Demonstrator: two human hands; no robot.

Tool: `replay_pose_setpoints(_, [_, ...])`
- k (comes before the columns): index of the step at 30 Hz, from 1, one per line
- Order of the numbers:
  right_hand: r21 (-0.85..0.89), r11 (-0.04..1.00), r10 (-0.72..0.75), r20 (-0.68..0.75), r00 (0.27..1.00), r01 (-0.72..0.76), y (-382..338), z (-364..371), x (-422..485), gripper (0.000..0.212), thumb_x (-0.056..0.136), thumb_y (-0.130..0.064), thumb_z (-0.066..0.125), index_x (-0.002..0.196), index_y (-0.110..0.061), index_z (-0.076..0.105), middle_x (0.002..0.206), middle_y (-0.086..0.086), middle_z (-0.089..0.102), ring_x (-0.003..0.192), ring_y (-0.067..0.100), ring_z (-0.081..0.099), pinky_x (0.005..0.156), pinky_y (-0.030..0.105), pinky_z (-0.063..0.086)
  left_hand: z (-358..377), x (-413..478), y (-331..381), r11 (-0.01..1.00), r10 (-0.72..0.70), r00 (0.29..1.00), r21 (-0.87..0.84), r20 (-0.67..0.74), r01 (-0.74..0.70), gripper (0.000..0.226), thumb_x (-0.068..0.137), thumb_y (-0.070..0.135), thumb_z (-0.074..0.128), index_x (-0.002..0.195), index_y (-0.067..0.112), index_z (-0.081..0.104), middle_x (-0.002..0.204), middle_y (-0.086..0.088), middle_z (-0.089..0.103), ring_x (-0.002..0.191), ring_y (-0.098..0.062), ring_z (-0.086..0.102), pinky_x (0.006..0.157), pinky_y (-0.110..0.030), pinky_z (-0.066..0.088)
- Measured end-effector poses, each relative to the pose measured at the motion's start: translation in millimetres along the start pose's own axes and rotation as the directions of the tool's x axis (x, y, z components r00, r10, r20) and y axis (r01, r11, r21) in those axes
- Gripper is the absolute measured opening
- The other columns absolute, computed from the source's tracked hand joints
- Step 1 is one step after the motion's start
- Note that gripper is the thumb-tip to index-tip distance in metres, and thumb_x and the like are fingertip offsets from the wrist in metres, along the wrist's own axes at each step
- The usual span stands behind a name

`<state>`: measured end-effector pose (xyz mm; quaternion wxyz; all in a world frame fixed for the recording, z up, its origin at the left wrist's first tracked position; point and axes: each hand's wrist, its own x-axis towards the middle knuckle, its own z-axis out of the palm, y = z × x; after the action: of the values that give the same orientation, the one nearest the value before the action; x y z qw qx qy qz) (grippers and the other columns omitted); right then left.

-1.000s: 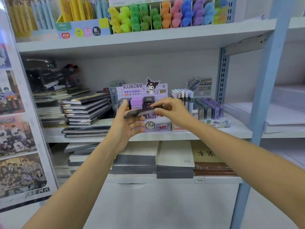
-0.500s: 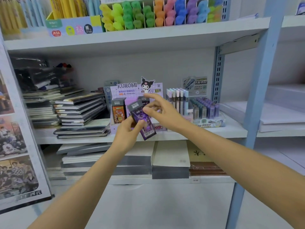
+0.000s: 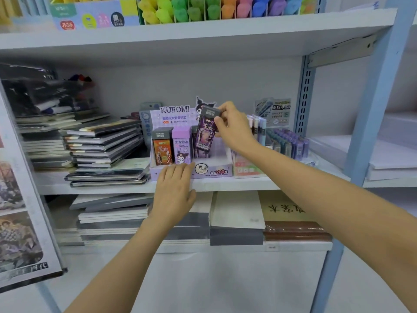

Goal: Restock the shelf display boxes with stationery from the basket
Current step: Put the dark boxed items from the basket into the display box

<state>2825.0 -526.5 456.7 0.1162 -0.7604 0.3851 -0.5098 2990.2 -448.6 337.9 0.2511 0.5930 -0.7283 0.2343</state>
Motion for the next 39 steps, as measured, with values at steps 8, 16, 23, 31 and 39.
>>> replay_pose_setpoints(8, [-0.298,0.952,-0.024,0.17,0.985,0.075,4.7,27.8,10.0,0.016,0.1,-0.011,0.046,0.114,-0.004,0.048,0.093,0.016,0.065,0.086,0.032,0.06,0.08,0.049,0.049,5.3,-4.2,-0.8,1.0,0.012,0.998,0.025,-0.059,-0.011,0.063,0.07,0.01,0.066,0.132,0.006,0.053,0.122,-0.01,0.058,0.118,-0.035,0.051,0.108,-0.049,0.034])
replay_pose_setpoints(16, [-0.358,0.933,0.055,0.263,0.963,0.044,4.2,22.6,30.5,0.016,0.099,-0.008,0.047,0.114,-0.008,0.051,0.106,0.019,0.064,0.092,0.034,0.063,0.084,0.047,0.052,4.4,-4.8,4.3,1.0,-0.021,0.997,-0.002,-0.074,0.021,0.062,0.072,0.009,0.064,0.132,0.006,0.052,0.122,-0.01,0.058,0.117,-0.034,0.05,0.111,-0.046,0.032])
replay_pose_setpoints(23, [-0.343,0.933,-0.073,0.121,0.99,0.111,9.4,36.3,22.8,0.03,0.093,0.002,0.049,0.118,-0.013,0.047,0.073,0.006,0.054,0.072,0.027,0.052,0.067,0.037,0.046,0.7,-5.3,4.6,1.0,-0.028,0.999,0.009,-0.039,0.028,0.061,0.075,0.011,0.06,0.136,0.007,0.049,0.126,-0.009,0.056,0.12,-0.033,0.048,0.111,-0.045,0.03])
replay_pose_setpoints(31, [-0.393,0.91,-0.105,0.094,0.99,0.134,10.5,38.1,20.6,0.026,0.087,0.006,0.05,0.108,-0.009,0.052,0.095,0.014,0.06,0.085,0.032,0.057,0.073,0.043,0.051,2.5,-3.6,4.3,0.999,-0.027,0.999,0.016,-0.045,0.027,0.061,0.074,0.009,0.06,0.134,0.007,0.051,0.124,-0.009,0.057,0.118,-0.032,0.049,0.11,-0.044,0.031])
replay_pose_setpoints(39, [-0.519,0.851,0.041,0.213,0.976,0.078,4.1,35.6,18.4,0.027,0.09,0.0,0.056,0.116,-0.005,0.06,0.112,0.016,0.06,0.105,0.033,0.056,0.086,0.038,0.049,0.9,-2.4,3.2,0.999,-0.017,1.0,0.043,-0.006,0.018,0.061,0.079,0.013,0.06,0.139,0.009,0.046,0.131,-0.008,0.053,0.123,-0.031,0.045,0.113,-0.041,0.025])
